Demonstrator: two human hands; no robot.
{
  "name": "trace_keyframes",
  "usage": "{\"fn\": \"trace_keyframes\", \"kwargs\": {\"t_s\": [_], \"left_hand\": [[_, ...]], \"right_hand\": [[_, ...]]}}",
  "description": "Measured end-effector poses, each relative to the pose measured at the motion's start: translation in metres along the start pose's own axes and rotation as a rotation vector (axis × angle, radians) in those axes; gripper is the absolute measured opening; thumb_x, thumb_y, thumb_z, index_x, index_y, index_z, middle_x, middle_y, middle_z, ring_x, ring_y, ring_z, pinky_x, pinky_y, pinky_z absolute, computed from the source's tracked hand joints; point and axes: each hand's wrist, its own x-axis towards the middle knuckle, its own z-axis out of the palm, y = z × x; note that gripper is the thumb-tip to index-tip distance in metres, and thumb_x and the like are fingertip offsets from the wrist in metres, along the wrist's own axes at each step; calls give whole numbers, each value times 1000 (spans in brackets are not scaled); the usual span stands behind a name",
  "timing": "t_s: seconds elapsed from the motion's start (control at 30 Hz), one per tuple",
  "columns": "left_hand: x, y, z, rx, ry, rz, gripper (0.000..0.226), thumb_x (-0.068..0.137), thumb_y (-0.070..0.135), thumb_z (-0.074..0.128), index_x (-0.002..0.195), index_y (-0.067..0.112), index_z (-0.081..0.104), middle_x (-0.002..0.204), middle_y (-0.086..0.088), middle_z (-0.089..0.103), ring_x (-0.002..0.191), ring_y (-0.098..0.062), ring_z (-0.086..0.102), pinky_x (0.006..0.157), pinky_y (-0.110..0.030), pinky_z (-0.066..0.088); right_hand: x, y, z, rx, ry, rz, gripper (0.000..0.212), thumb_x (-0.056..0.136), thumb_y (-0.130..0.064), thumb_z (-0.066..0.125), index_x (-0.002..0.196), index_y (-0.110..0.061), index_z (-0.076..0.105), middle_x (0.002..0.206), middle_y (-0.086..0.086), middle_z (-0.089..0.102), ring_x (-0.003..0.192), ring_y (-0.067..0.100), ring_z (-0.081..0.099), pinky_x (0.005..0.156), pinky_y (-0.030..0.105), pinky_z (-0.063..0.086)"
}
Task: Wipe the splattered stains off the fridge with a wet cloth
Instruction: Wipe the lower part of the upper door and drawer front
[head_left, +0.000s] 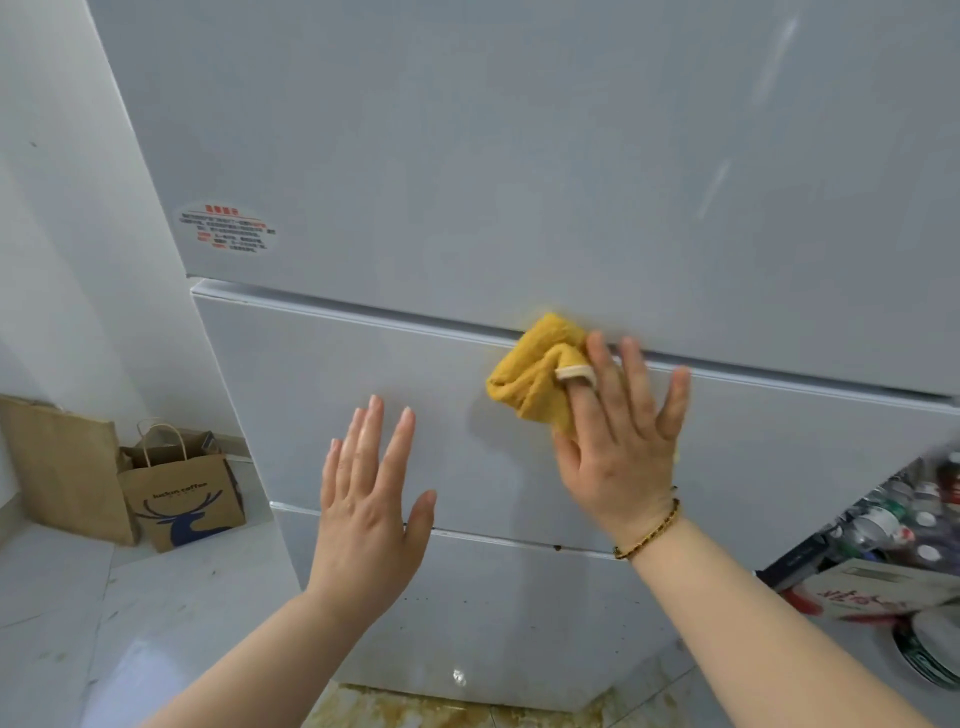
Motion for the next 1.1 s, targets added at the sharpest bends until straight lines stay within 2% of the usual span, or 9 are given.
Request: {"fn": "trace_keyframes", "kwargs": {"t_s": [0.1, 0.27, 0.37, 0.57, 0.73, 0.83, 0.97, 1.03, 1.1], "left_hand": [[1, 12, 7, 50, -24, 67, 73, 81, 31, 37, 145, 30, 1, 145, -11, 18, 140, -4, -13, 112, -27, -3], [0, 32, 19, 117, -8, 111, 78, 79, 31, 36, 145, 27, -4, 143, -13, 20, 142, -13, -8, 112, -28, -1], [0, 40, 26, 145, -2, 93, 75, 77, 32, 36, 145, 28, 3, 143, -13, 20, 135, -21, 3, 110, -29, -1], [2, 47, 39, 177, 6, 0, 80, 69, 25, 49, 139, 20, 11, 143, -15, 15, 133, -23, -1, 109, -29, -3], [3, 48, 42, 207, -25, -24, 87, 63, 21, 57, 141, 17, 17, 145, -16, 13, 133, -23, -3, 108, -27, -4], [2, 48, 42, 182, -41, -25, 93, 65, 12, 73, 141, 13, 19, 147, -20, 20, 134, -26, -2, 109, -28, -5], [1, 46, 36, 96, -56, -28, 82, 71, 15, 62, 140, 14, 17, 145, -16, 21, 134, -22, -1, 108, -24, -5], [-3, 44, 34, 45, -54, -27, 69, 76, 22, 48, 139, 15, 21, 145, -14, 24, 135, -22, 5, 109, -24, -1], [-9, 42, 31, -57, -14, -134, 61, 81, 13, 53, 138, 13, 30, 145, -14, 29, 134, -25, 17, 108, -26, 8]], "right_hand": [[-21, 6, 0, 38, -26, 63, 34, 94, -23, 33, 128, -15, 32, 155, 6, 4, 144, 15, 1, 116, 40, -2], [-90, 0, 13, -56, -258, -481, 42, 94, -6, 16, 128, -20, 35, 155, 11, -2, 144, 27, -5, 115, 46, -4], [-87, 9, 9, -97, -252, -528, 45, 93, -5, 16, 132, -22, 33, 155, 12, -6, 143, 26, -6, 115, 47, -5], [-57, 69, -20, -148, -69, 5, 35, 96, -28, 31, 129, -18, 30, 157, 0, 0, 144, 16, 2, 115, 42, -3], [-66, 96, -44, -55, -128, 592, 58, 83, -34, 42, 130, -1, 29, 138, 31, 32, 132, 34, 17, 113, 31, -8], [-82, 90, -50, 49, -166, 955, 68, 85, -34, 39, 136, 10, 24, 139, 38, 27, 134, 47, 18, 111, 49, 4], [-101, 75, -57, 216, -262, 1306, 64, 89, -12, 49, 139, 11, 16, 146, 31, 19, 137, 45, 16, 112, 47, 13], [-111, 70, -58, 214, -271, 1348, 59, 86, 2, 51, 137, 10, 23, 141, 30, 29, 133, 44, 24, 110, 50, 22], [-116, 66, -60, 205, -271, 1395, 51, 82, 7, 51, 130, 11, 32, 131, 30, 39, 124, 44, 34, 103, 52, 32]]}}
